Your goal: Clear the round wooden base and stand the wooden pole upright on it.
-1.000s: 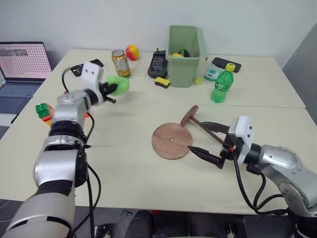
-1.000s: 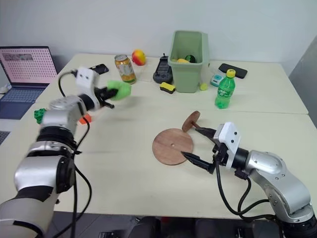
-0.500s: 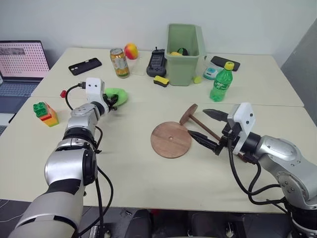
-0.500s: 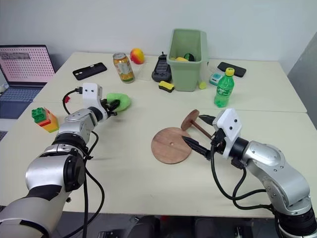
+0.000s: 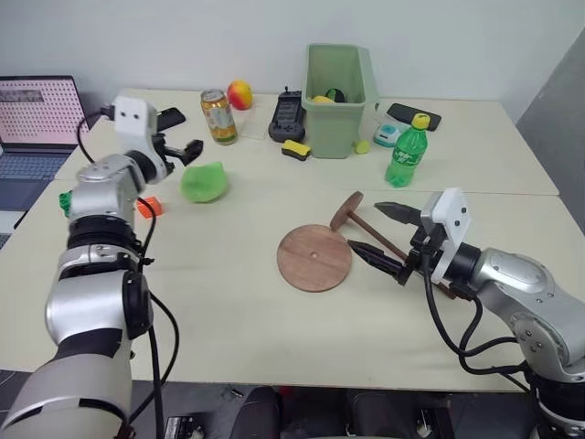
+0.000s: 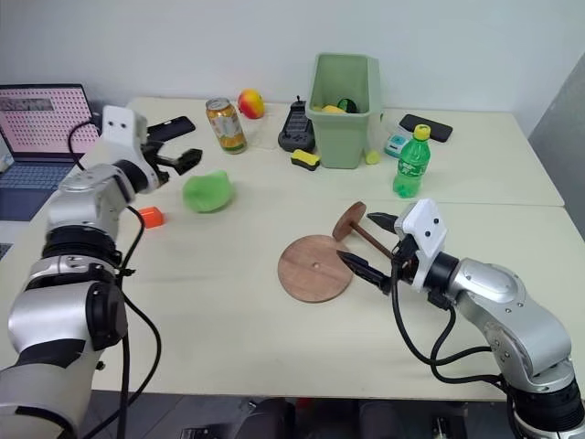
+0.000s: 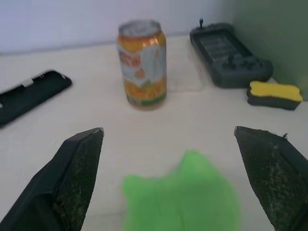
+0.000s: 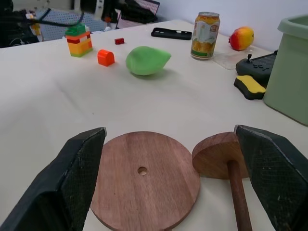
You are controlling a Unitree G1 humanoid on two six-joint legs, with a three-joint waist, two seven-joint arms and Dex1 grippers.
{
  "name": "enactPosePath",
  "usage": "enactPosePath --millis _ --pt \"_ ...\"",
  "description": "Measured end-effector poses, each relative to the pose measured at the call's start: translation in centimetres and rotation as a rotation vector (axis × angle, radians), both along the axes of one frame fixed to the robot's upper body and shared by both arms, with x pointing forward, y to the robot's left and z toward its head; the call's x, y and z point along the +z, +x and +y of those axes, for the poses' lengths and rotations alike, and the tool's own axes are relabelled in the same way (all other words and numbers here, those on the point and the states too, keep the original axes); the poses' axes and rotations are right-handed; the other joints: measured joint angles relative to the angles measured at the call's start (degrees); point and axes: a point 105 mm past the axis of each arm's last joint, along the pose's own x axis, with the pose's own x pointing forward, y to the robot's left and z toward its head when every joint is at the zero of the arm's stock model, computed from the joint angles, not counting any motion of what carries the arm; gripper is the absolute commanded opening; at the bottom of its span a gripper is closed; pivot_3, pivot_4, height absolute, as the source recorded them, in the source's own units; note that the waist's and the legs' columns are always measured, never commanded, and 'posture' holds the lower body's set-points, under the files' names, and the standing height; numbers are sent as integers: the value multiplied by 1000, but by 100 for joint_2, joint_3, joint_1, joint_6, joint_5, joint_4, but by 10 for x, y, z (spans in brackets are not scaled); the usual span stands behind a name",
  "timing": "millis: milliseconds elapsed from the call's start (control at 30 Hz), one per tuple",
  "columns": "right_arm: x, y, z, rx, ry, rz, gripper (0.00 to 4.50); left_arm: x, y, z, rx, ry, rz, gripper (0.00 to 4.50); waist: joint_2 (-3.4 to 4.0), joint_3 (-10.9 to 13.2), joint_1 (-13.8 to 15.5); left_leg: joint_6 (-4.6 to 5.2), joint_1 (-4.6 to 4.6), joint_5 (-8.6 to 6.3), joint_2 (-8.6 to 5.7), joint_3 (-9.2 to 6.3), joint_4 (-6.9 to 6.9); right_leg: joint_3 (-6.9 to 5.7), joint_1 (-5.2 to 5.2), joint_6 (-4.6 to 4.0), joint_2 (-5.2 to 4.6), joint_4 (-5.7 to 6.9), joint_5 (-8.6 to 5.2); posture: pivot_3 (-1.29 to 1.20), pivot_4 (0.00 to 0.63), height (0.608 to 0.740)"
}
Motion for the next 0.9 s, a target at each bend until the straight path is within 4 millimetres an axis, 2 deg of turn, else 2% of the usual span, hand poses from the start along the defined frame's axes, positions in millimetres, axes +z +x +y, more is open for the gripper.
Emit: enactPosePath --millis 67,133,200,267,367,400,500,667,733,900 --pt "4 7 -2 -3 -1 -3 4500 -4 -9 4 -21 45 30 4472 0 0 -25 -8 0 5 1 2 1 3 0 0 1 4 0 0 150 740" --pt "10 16 -4 -8 -14 0 4500 -3 -20 -3 -92 63 48 4472 0 1 -32 -14 -2 8 5 1 3 1 0 0 1 5 0 0 150 740" --pt "12 28 -14 -40 -52 18 4500 2 -34 -23 -234 90 53 4472 -1 0 -24 -15 -2 9 3 -1 2 0 2 -1 1 3 0 0 150 740" --pt "10 43 -23 -62 -106 76 4500 2 -66 -47 -437 178 87 4472 2 -1 -27 -16 0 9 8 8 -1 8 1 -2 -2 -2 -1 0 150 740" --pt "3 65 -43 -120 -200 206 4500 -17 -117 -88 -753 232 203 4472 9 4 -92 -14 1 8 11 18 -6 18 0 -2 -9 -5 -1 0 150 740" --pt "2 69 -46 -120 -216 249 4500 -22 -132 -104 -860 222 233 4472 9 4 -85 -4 0 2 15 9 -2 16 0 -2 -8 -3 -1 0 150 740" --pt "-4 68 -37 -47 -264 341 4500 -22 -155 -128 -1006 212 251 4472 9 4 -78 11 -1 -6 20 2 -2 10 3 -3 0 1 -1 0 150 740" --pt "-16 84 -28 -21 -305 546 4500 -23 -169 -152 -1126 241 238 4472 10 5 -104 12 6 -5 11 12 -1 12 2 -4 6 8 -1 0 150 740" --pt "-16 89 -15 14 -326 587 4500 -23 -169 -160 -1149 239 216 4472 10 5 -113 12 3 -5 11 11 -1 10 -1 -4 5 5 -1 0 150 740" --pt "-21 100 1 34 -350 664 4500 -19 -162 -163 -1101 245 175 4472 10 5 -111 13 0 -6 16 9 -2 9 -3 -4 1 -1 -1 0 150 740"
